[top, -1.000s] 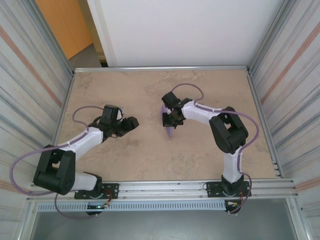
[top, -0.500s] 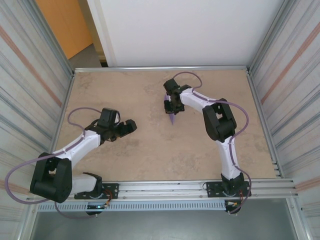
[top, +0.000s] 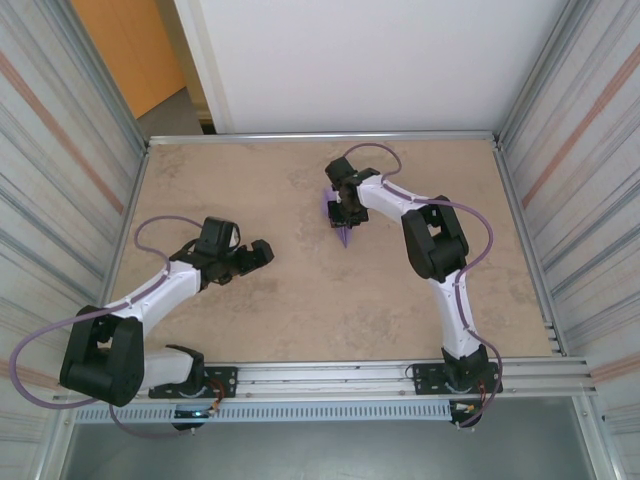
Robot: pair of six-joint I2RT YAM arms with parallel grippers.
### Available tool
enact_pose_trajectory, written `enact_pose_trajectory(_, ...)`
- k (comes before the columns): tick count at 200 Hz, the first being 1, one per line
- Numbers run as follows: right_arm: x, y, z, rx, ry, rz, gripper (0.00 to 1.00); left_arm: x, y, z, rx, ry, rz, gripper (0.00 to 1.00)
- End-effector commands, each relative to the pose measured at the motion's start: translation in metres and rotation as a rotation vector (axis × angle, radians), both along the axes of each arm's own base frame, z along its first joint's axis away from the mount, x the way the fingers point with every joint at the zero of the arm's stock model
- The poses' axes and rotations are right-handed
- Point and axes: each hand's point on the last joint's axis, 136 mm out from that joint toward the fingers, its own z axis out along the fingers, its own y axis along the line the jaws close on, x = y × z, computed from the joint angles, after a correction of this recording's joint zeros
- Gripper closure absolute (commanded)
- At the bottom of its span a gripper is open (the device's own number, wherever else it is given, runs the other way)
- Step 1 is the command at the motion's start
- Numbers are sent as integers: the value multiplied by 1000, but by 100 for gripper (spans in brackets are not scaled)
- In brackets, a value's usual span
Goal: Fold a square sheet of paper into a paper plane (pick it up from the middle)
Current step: Move the paper plane to the top-center of the table.
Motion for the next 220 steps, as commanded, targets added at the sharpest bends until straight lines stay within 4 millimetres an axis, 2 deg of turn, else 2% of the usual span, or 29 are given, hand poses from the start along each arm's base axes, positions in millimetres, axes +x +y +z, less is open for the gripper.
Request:
enact_pose_trajectory(1,-10,-14,-32,-119,45,5,66,-2,5,0,21,9,9,1)
enact_pose_trajectory(59,-14,-14,-43,-141,31,-18,56,-3,4,-3,19,20,3,1)
enact_pose_trajectory(106,-13,-18,-45,-148,18,-51,52,-4,4,-5,20,22,4,1)
enact_pose_trajectory(220,-1,-25,-51,-167,-3,-79,41,-2,3,-5,18,25,-2,1)
